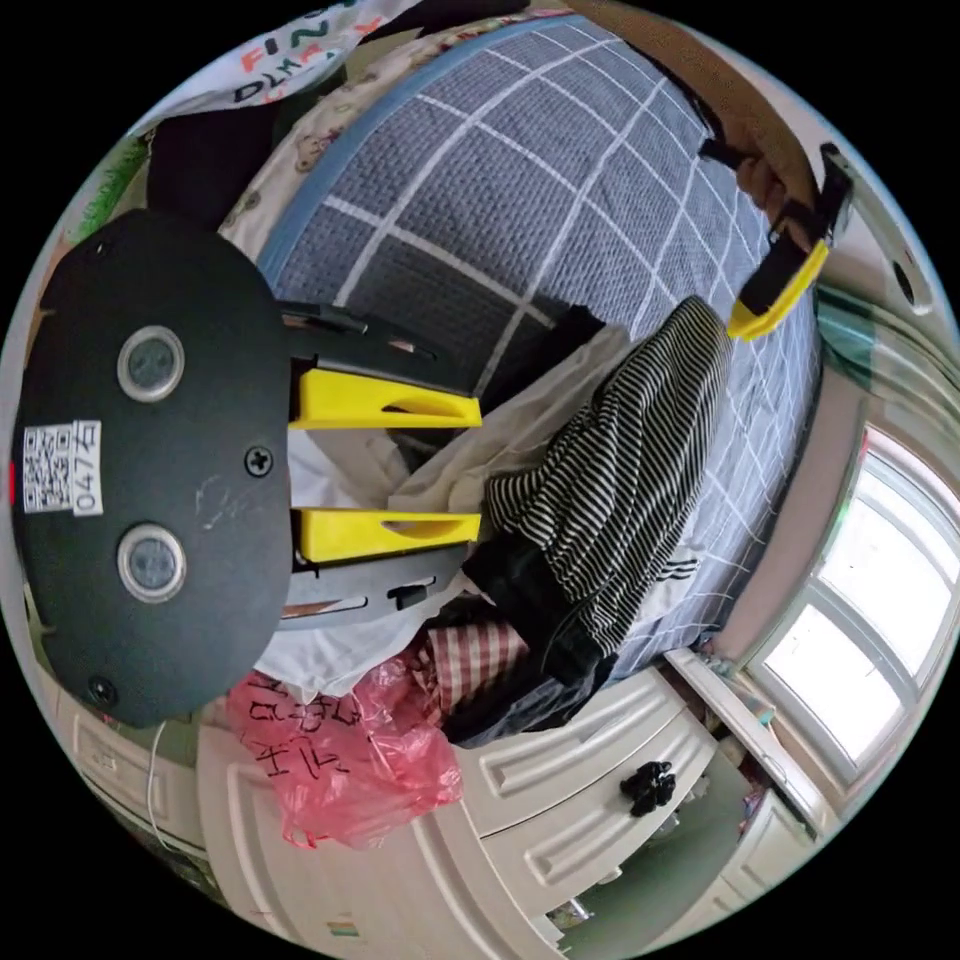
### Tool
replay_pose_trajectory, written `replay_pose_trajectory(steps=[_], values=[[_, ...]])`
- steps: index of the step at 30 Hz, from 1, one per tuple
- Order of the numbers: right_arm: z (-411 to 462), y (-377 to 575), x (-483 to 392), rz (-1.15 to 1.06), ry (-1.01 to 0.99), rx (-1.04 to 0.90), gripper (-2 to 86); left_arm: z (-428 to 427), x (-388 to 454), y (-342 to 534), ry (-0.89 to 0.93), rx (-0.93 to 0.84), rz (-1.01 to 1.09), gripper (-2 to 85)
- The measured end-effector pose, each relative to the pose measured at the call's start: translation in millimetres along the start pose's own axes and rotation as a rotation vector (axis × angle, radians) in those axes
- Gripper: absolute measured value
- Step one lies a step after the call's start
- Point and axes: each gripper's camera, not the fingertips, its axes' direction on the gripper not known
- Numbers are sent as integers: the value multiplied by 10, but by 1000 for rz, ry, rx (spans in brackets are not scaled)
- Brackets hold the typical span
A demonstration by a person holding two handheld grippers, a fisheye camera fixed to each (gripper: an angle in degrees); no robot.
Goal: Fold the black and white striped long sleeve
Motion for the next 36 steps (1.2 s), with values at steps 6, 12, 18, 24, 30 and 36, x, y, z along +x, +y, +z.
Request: replay_pose_trajectory(steps=[6,12,18,24,30,36], values=[[451,-298,245,132,-38,-29,21,514,-144,-265,101,-118,-147,92],[-64,-376,607,75,66,-16,3,482,-143,-480,286,-95,-177,66],[197,-312,573,-3,-4,-205,16,604,103,-456,108,-160,-104,93],[30,-131,751,138,-7,-11,27,96,507,-524,-224,-32,95,110],[171,-748,891,95,-91,20,23,269,907,-1059,-312,10,196,71],[1025,-769,884,135,-166,-161,21,997,665,-1141,-189,-191,120,12]])
